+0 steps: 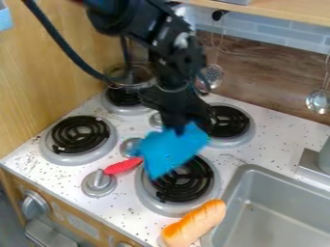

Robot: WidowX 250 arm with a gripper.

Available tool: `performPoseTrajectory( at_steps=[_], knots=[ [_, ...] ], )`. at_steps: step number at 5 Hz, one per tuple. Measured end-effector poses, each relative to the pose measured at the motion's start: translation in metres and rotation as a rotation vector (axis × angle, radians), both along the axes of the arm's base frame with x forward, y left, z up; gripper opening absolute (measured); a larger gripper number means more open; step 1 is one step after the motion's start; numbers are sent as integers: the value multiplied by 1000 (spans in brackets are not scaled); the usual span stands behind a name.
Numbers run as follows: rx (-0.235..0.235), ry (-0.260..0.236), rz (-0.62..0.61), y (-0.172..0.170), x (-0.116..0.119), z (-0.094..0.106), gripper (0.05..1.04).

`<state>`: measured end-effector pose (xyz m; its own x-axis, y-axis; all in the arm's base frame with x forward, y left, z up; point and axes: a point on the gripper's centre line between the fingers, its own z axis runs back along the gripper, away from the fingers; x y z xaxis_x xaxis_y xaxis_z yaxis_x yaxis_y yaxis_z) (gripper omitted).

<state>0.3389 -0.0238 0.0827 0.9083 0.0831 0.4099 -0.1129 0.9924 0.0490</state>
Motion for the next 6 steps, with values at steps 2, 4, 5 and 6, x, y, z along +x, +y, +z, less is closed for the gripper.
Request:
performPoseTrajectory(
  at_steps=[2,4,5,6],
  knots=[
    [-57,68,-56,-28,8,-21,88],
    [-29,142,-66,-49,42,-64,88],
    [-25,163,-55,-57,65,-77,88],
    [-22,167,-58,-76,90,-84,88]
  ],
)
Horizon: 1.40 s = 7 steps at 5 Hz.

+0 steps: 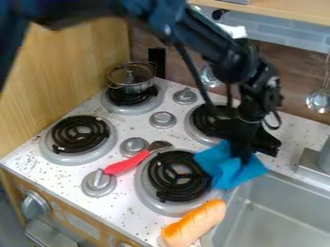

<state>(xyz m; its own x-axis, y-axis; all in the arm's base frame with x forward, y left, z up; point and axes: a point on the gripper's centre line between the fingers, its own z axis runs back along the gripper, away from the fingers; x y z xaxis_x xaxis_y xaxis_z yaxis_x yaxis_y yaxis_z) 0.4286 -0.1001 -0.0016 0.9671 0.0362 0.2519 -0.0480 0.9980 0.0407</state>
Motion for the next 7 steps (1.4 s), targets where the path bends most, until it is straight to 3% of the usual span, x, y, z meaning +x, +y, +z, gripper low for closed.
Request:
performPoseTrajectory(
  at_steps=[2,4,5,6,7],
  knots=[
    [-38,-28,37,-19,53,3,88],
    [-42,-62,60,-30,94,3,88],
    [-46,-82,62,-30,100,8,88],
    [-40,-58,61,-25,80,-2,88],
    [-19,-42,41,-13,45,2,88]
  ],
)
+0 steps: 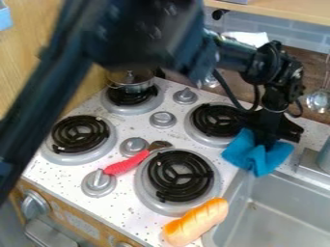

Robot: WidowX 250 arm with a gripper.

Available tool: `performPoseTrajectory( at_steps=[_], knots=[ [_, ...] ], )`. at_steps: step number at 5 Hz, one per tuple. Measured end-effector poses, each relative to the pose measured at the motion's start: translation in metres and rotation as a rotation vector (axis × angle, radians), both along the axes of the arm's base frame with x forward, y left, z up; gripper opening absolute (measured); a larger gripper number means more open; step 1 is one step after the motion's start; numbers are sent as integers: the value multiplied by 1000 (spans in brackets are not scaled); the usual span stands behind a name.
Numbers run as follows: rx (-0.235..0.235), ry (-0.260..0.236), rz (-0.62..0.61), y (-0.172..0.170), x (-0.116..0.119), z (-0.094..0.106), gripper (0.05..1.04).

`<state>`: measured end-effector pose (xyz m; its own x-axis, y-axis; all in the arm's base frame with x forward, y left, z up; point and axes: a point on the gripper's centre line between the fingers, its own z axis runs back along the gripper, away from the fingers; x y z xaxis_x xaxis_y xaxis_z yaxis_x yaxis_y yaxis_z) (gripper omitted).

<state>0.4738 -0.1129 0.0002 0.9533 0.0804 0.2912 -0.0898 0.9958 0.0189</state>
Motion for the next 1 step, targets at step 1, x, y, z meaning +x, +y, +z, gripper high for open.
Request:
performPoseTrajectory(
  at_steps=[1],
  knots=[
    [4,-16,-23,11,-36,15,88]
  ],
)
